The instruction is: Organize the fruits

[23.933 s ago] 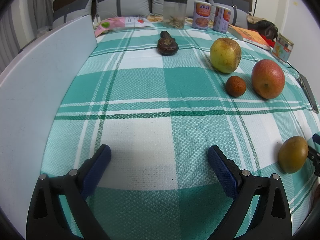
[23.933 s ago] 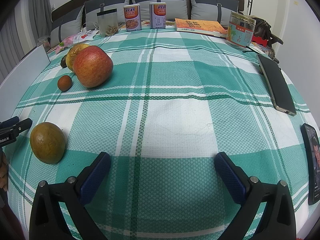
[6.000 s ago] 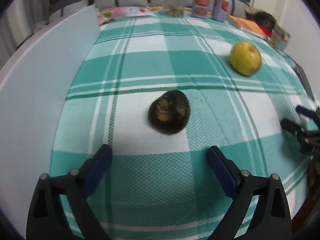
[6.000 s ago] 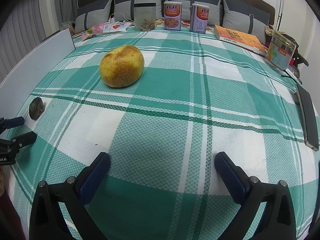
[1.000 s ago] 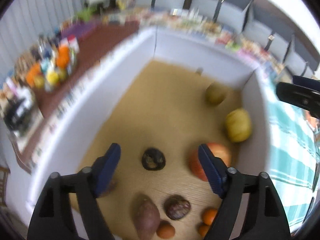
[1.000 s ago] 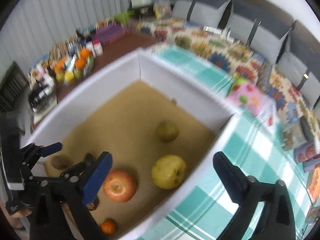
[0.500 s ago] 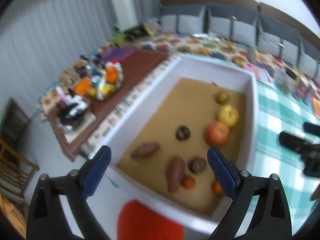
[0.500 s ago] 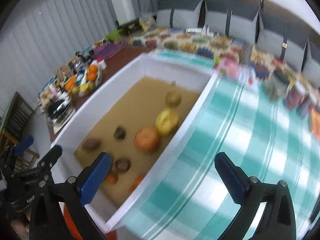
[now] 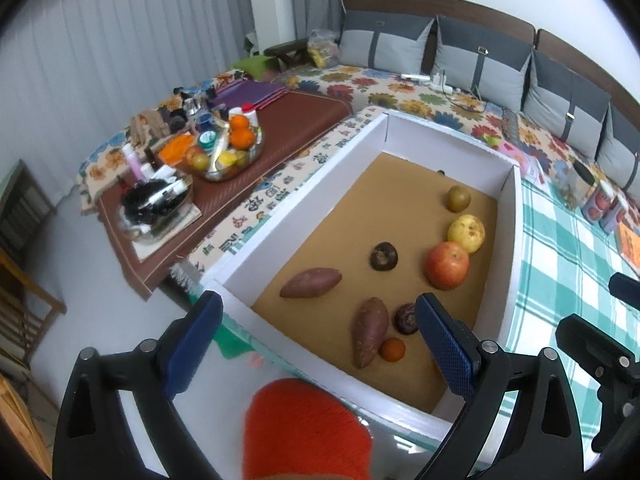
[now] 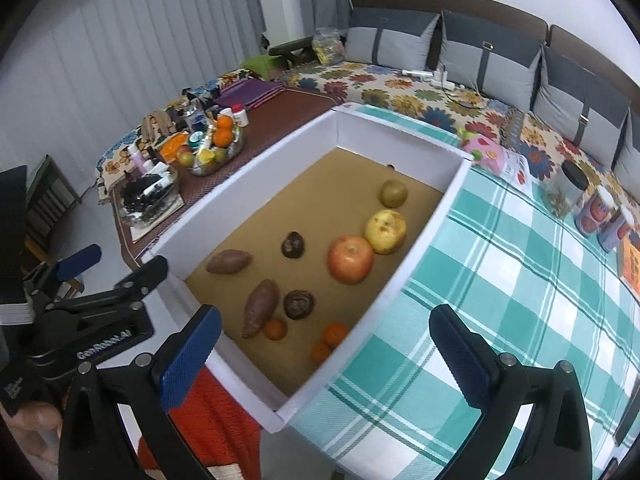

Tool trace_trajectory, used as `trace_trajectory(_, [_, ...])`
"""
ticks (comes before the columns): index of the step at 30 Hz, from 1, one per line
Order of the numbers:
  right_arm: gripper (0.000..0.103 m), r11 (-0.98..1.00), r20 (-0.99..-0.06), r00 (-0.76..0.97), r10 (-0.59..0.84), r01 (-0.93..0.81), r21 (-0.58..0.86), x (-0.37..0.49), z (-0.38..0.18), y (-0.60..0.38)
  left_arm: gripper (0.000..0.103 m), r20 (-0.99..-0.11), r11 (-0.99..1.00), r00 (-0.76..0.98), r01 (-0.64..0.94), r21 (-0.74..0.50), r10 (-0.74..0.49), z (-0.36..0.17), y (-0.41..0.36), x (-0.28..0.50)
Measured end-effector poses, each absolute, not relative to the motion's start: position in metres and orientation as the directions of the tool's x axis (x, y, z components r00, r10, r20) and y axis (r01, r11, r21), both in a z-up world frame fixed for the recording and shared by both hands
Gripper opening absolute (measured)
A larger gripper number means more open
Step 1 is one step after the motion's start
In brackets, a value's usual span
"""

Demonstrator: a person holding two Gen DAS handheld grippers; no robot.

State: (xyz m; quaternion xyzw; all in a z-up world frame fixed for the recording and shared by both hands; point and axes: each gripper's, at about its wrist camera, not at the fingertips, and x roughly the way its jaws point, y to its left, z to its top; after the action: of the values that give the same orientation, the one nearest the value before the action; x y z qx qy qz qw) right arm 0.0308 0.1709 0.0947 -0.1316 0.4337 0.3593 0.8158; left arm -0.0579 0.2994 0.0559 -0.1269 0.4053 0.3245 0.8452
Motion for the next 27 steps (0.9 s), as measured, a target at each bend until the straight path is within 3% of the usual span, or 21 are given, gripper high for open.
trace_trajectory(27, [0.103, 0.693, -0.831, 0.388, 0.398, -0.720, -0.004, 0.024, 0.089, 0.211, 0.098, -0.797, 0.757, 0.436, -0.652, 0.041, 0.418, 0.056, 0.320, -0.061])
